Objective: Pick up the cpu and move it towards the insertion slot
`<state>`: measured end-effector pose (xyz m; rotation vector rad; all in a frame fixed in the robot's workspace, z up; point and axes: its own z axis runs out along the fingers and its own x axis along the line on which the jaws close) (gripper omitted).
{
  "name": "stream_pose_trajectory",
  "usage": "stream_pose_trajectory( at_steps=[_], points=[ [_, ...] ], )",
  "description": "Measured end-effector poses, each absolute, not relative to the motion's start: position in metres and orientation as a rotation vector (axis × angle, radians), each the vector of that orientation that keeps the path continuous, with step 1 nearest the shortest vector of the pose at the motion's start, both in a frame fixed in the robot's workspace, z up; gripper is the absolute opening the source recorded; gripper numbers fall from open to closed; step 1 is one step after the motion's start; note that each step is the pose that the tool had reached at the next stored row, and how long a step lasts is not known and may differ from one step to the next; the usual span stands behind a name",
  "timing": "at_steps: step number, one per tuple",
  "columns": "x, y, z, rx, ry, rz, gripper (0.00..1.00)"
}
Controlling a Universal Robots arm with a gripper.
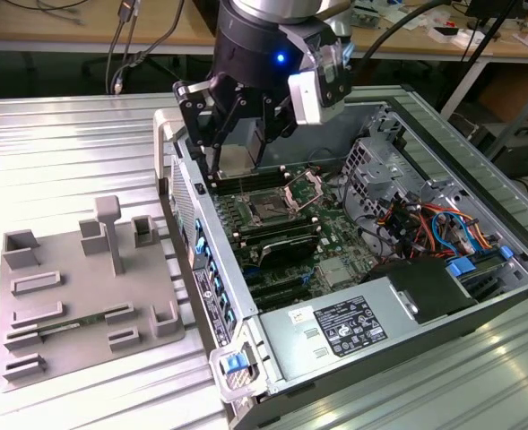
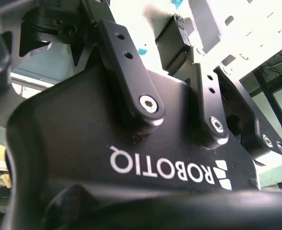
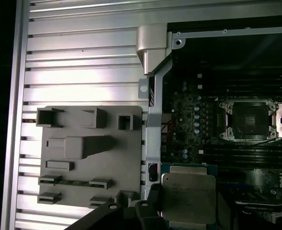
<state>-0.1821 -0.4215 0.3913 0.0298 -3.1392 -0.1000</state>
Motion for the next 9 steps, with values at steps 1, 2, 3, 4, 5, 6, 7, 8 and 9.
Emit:
stream_pose_trajectory(
  at_steps=[1,2,3,4,5,6,7,8,9],
  points=[
    [-0.1813,-0.4215,0.3913,0.030,-3.139,-0.100,0.55],
    [-0.1806,-0.4215,0.3913,0.030,-3.139,-0.100,0.55],
    [-0.1795,-0.4215,0.3912,0.030,-3.139,-0.100,0.55],
    [-0.1789,-0.4215,0.3912,0.030,-3.139,-0.100,0.55],
    [-0.1783,-0.4215,0.3912,0.030,-3.139,-0.100,0.55],
    [-0.1773,-0.4215,0.3911,0.030,-3.139,-0.100,0.55],
    [-0.1766,-0.4215,0.3911,0.030,-3.139,-0.100,0.55],
    [-0.1760,-0.4215,0.3910,0.030,-3.139,-0.100,0.55],
    [-0.1753,-0.4215,0.3910,0.030,-3.139,-0.100,0.55]
  ],
)
